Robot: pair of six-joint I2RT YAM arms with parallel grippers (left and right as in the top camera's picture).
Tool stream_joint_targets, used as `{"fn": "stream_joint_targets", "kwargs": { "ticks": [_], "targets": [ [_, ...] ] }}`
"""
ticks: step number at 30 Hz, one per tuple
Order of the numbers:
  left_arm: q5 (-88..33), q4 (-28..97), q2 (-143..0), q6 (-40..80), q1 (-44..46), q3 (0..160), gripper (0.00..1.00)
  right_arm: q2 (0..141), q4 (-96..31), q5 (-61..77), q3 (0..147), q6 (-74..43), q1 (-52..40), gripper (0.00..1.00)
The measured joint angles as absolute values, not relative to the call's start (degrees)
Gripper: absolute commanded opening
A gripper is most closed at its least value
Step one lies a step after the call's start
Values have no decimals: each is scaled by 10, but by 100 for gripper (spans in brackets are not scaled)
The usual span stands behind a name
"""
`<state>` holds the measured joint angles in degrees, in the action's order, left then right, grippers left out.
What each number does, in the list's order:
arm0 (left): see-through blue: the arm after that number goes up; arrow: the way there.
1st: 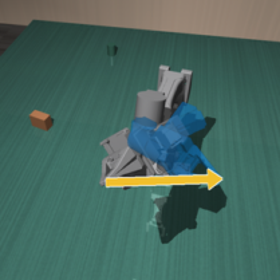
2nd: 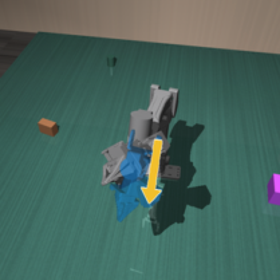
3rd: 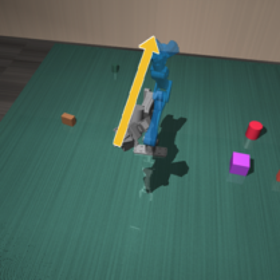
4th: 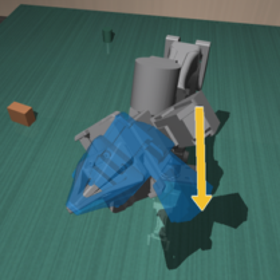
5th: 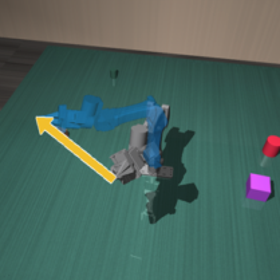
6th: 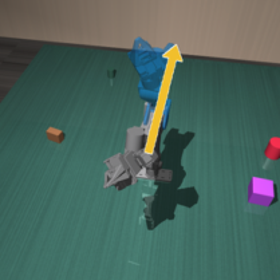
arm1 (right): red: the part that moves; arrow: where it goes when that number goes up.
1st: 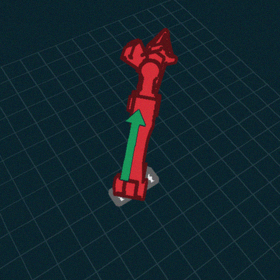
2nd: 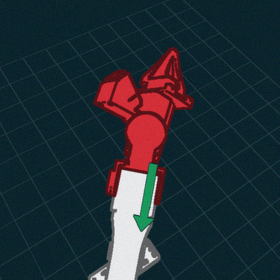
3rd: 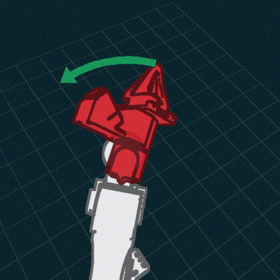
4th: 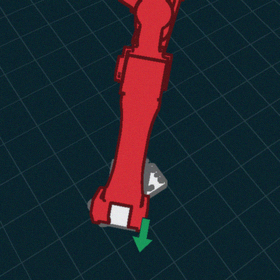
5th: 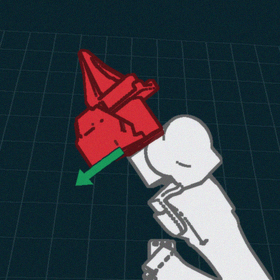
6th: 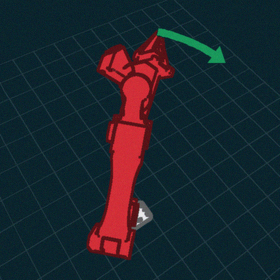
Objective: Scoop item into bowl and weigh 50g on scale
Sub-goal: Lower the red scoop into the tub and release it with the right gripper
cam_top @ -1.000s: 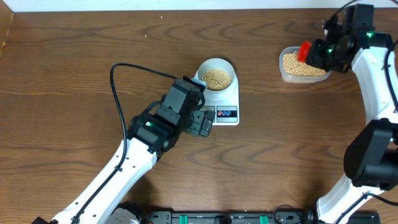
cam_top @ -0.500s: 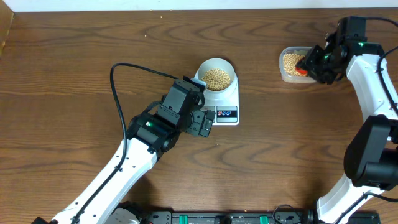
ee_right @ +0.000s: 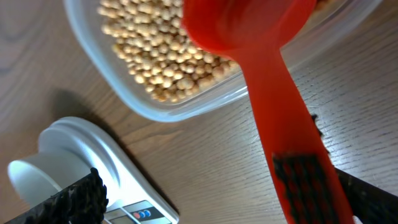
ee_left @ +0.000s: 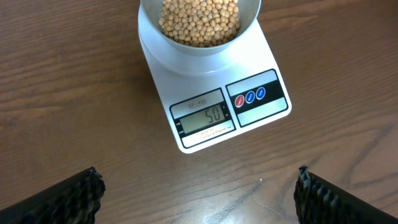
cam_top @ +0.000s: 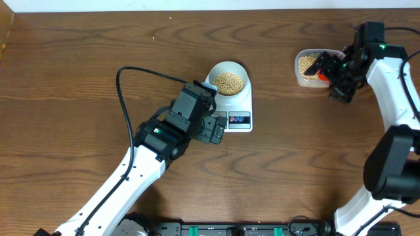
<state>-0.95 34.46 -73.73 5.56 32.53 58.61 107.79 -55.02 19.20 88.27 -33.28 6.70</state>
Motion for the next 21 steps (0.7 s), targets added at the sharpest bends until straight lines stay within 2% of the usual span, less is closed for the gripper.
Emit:
{"fn": "stream_joint_targets", "kwargs": {
  "ticks": [21],
  "targets": [
    [-10, 345, -737, 56, 325, 586, 100, 921, -566, 151, 883, -296, 68, 99]
  ]
}}
